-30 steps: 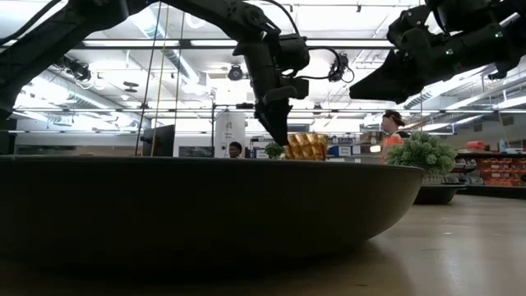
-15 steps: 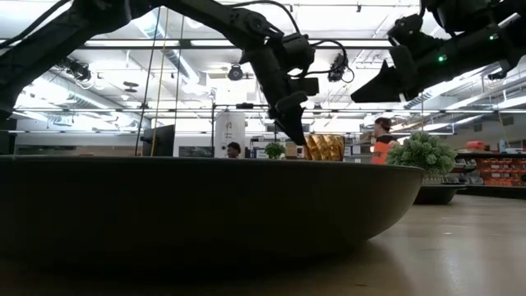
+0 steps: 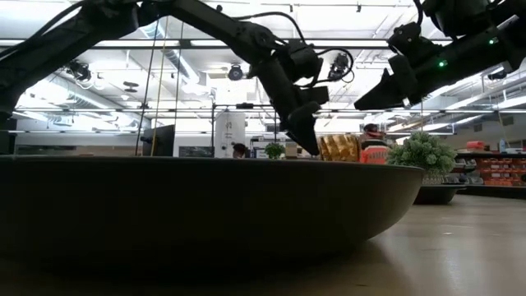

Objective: Pick and place plate/cup/fork/spoon on tray
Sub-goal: Put the brown cup on the black tray

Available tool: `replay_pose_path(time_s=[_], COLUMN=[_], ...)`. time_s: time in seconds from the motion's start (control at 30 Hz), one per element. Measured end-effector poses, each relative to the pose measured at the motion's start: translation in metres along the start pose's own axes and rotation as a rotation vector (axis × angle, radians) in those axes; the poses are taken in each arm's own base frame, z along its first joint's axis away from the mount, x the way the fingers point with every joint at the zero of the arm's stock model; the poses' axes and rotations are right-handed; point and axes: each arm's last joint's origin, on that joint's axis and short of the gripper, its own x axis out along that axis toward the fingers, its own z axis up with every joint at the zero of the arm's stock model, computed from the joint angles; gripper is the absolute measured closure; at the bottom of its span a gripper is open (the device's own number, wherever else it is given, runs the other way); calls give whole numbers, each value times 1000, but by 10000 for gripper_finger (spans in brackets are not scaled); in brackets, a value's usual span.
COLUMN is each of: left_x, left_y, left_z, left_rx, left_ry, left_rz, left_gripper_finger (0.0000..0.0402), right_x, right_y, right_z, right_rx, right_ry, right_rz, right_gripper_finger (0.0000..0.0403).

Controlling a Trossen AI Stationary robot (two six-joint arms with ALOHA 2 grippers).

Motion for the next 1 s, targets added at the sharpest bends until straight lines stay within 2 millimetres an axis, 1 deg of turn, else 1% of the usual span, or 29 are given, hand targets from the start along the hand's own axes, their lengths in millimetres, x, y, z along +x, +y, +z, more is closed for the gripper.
replay_pose_path(time_s=[0.1, 0.2, 0.4, 0.47, 0.53, 0.6, 0.67, 0.83, 0.93, 1.0], left_x=[5, 4, 3, 4, 12, 18, 21, 21, 21, 22], left_y=[-1, 0, 2, 4, 7, 8, 8, -1, -11, -19], left_z=[2, 6, 11, 10, 8, 2, 2, -2, -3, 0], left_rx=[-24, -36, -35, -35, -48, -74, -72, -40, -18, -2], left_ry=[-31, -62, -126, -125, -134, -102, -108, -74, -64, -75], left_rz=[9, 24, -2, -1, 4, -2, -10, -130, -226, -239], left_gripper_finger=[261, 261, 261, 261, 261, 261, 261, 269, 278, 283], right_x=[0, -1, -2, -2, -3, -3, -3, -4, -5, -5], right_y=[0, 0, -1, -2, -2, -2, -2, -3, -4, -4], right_z=[1, 2, 3, 3, 4, 5, 4, 3, 5, 6], right_rx=[4, 14, 20, 24, 26, 23, 20, 12, 11, 12], right_ry=[-7, -13, -18, -24, -29, -31, -27, -18, -28, -38], right_rz=[0, -1, -2, -2, -2, -2, -2, -15, -20, -20], right_gripper_finger=[251, 251, 251, 251, 251, 251, 251, 251, 251, 251])
